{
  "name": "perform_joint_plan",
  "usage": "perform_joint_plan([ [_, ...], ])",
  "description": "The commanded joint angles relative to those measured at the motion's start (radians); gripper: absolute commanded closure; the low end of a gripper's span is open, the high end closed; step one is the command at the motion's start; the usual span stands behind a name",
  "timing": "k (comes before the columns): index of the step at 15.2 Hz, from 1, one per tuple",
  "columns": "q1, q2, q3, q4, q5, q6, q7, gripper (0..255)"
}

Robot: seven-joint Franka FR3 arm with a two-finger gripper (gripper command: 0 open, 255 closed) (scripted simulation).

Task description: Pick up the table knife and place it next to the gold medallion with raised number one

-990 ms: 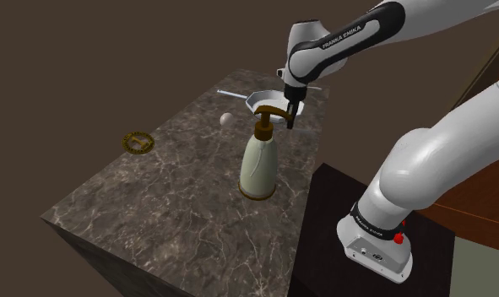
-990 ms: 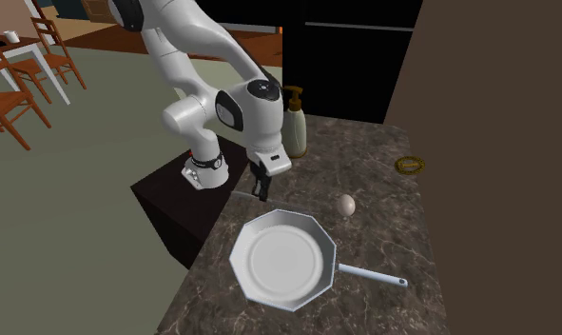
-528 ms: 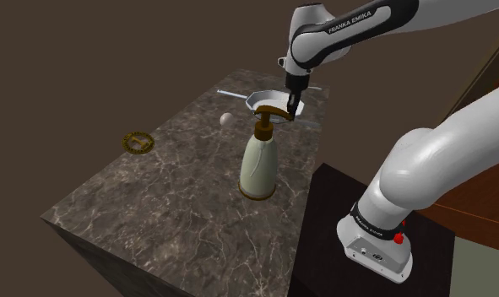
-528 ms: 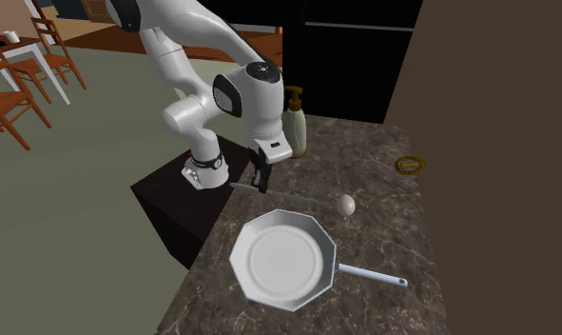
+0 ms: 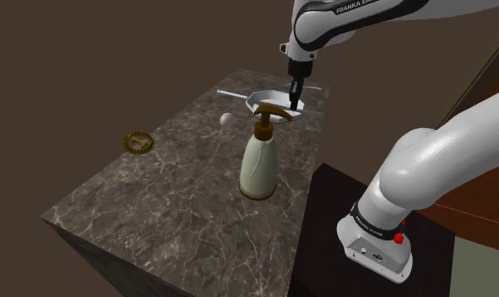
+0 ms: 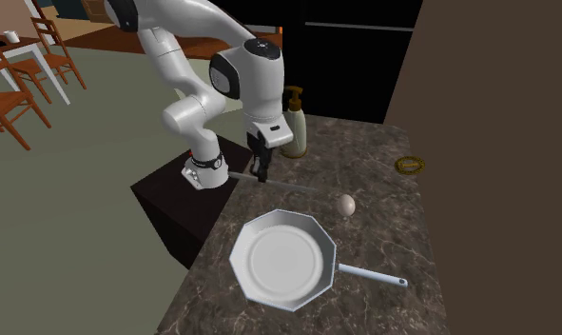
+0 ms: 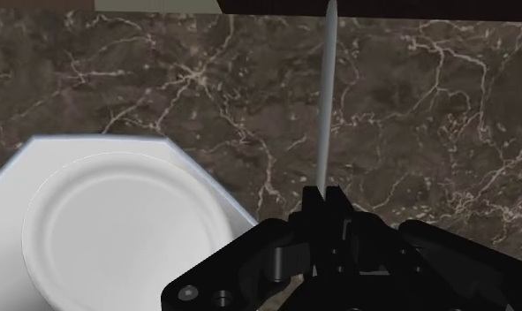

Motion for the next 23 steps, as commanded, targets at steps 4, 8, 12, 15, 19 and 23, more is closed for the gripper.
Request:
perform_joint_plan([
  [4, 0.022, 0.048, 0.024, 0.074, 0.023, -0.029, 0.028, 255],
  [8, 0.061, 0.167, 0.063, 0.180, 0.060, -0.019, 0.082, 255],
  [12, 0.093, 0.290, 0.097, 0.304, 0.087, -0.022, 0.133, 255],
  [15, 0.114, 0.385, 0.120, 0.408, 0.102, -0.034, 0.169, 255],
  [19, 0.139, 0.516, 0.146, 0.566, 0.115, -0.061, 0.215, 255],
  [23, 0.163, 0.655, 0.167, 0.750, 0.122, -0.106, 0.259, 255],
])
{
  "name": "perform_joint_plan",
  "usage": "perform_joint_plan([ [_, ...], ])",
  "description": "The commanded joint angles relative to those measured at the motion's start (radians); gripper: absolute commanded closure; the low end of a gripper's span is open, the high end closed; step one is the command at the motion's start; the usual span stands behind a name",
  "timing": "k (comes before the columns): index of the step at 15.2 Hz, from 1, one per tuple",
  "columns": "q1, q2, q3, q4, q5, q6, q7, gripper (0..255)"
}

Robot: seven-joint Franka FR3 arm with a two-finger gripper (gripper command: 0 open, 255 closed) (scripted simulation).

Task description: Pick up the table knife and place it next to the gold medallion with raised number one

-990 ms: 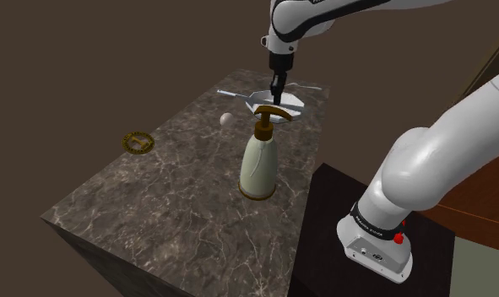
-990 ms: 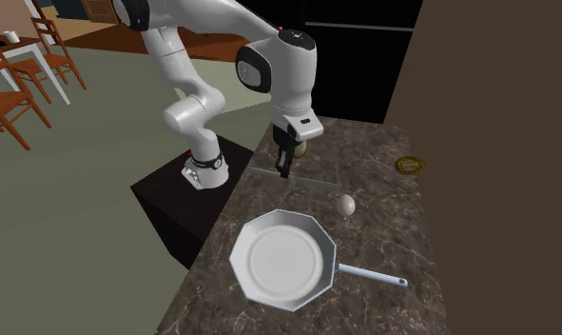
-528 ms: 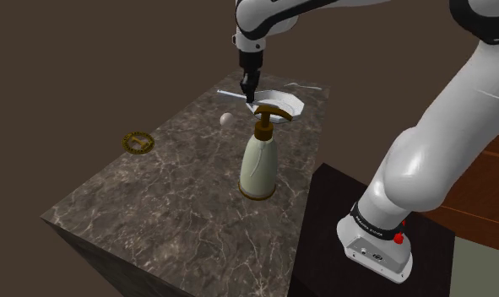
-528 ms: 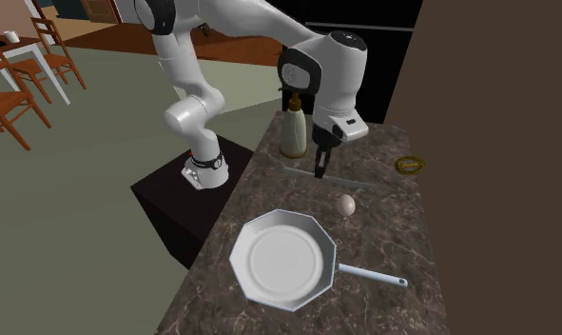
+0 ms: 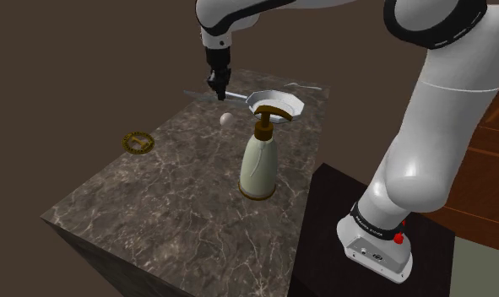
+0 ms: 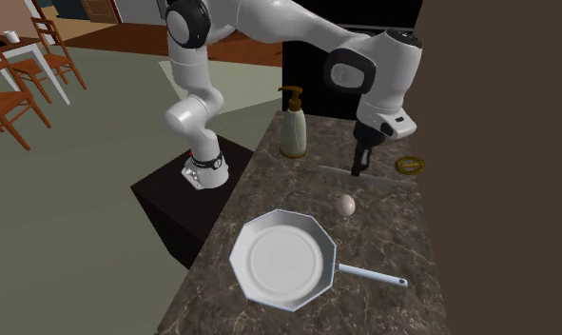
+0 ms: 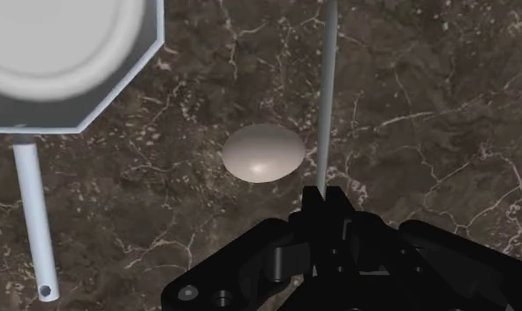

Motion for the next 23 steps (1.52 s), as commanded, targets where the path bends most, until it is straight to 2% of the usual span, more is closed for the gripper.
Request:
perform_joint_plan([
  [1, 0.013, 0.074, 0.010, 0.099, 0.003, -0.026, 0.023, 255],
  [7, 0.049, 0.327, 0.031, 0.474, 0.004, -0.148, 0.080, 255],
  [9, 0.061, 0.436, 0.036, 0.647, 0.003, -0.212, 0.098, 255],
  [10, 0.069, 0.521, 0.039, 0.788, 0.003, -0.268, 0.108, 255],
  [23, 0.070, 0.506, 0.039, 0.587, 0.003, -0.083, 0.108, 255],
])
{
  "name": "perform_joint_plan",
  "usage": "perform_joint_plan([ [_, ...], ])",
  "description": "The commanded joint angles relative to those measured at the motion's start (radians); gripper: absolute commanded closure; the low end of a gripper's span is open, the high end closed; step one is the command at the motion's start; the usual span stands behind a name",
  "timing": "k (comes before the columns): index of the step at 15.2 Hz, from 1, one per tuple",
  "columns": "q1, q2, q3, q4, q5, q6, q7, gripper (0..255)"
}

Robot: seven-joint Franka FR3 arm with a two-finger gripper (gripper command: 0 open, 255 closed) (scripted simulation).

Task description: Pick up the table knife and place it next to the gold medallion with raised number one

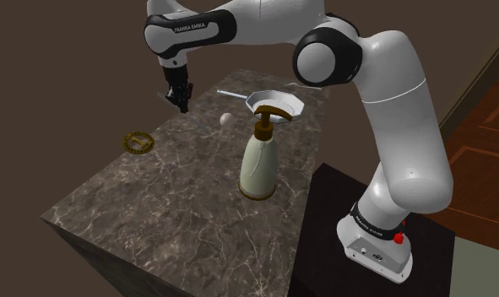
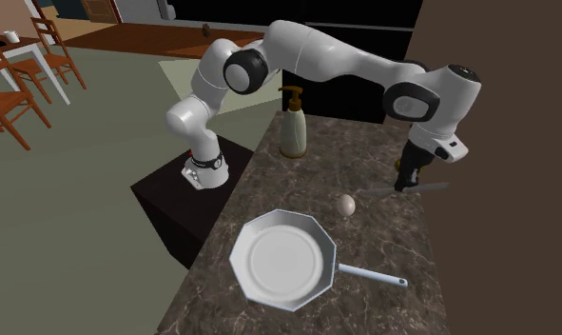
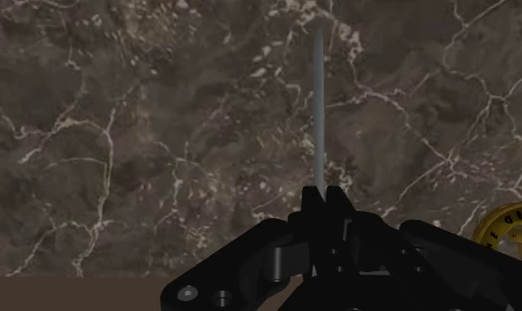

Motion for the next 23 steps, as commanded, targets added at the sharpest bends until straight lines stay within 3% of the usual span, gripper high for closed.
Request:
perform_joint_plan([
  [1, 0.002, 0.000, 0.002, -0.020, 0.001, 0.032, 0.000, 255],
  [6, 0.002, 0.011, 0.002, -0.066, 0.001, 0.088, 0.000, 255],
  [14, 0.003, 0.011, 0.002, -0.066, 0.001, 0.088, 0.000, 255],
  [15, 0.005, 0.012, 0.003, -0.066, 0.001, 0.089, 0.003, 0],
  [20, 0.003, 0.011, 0.002, -0.066, 0.001, 0.088, 0.000, 0],
  [23, 0.003, 0.007, 0.002, 0.030, 0.001, -0.011, 0.000, 0],
])
